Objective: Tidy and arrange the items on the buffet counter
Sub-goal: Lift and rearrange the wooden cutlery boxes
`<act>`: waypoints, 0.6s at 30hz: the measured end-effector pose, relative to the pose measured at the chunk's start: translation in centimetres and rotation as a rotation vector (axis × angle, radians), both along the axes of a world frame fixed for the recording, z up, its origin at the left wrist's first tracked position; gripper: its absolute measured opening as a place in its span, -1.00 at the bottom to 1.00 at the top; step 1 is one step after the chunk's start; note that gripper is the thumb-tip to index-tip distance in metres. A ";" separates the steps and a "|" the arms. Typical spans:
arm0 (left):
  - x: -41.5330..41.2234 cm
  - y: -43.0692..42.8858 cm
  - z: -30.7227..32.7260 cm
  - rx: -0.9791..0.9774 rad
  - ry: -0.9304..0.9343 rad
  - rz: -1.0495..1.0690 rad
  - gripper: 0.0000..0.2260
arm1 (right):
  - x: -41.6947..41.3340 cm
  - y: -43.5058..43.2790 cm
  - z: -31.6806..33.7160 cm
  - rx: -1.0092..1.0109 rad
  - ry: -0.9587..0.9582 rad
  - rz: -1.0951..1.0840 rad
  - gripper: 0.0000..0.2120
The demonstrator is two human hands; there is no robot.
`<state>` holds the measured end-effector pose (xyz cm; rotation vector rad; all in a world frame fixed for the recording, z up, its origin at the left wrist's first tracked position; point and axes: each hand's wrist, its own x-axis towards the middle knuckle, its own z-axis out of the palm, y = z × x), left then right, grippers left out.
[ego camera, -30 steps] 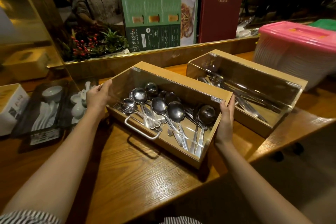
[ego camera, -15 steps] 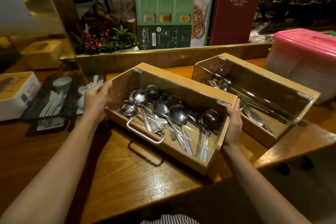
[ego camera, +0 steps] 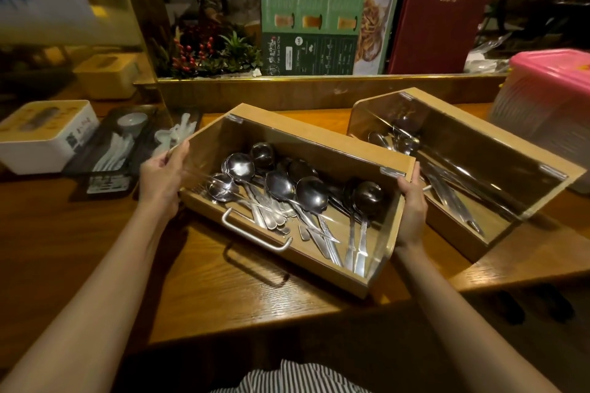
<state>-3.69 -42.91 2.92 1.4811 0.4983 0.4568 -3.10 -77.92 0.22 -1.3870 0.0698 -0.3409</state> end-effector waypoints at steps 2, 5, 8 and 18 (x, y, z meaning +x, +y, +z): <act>-0.6 0.0 0.0 0.002 0.000 0.019 -0.69 | 0.6 0.0 0.0 -0.020 -0.014 0.014 -0.34; -1.3 -0.3 0.1 -0.013 -0.013 0.051 -0.72 | 1.5 -0.2 -0.3 -0.046 -0.014 0.058 -0.32; -1.9 -0.7 0.3 -0.034 -0.027 0.064 -0.79 | 2.2 -0.3 -0.3 -0.062 -0.022 0.087 -0.48; -2.8 -1.9 0.4 -0.040 -0.056 0.090 -0.79 | 4.9 -1.4 0.1 -0.140 0.000 0.116 -0.53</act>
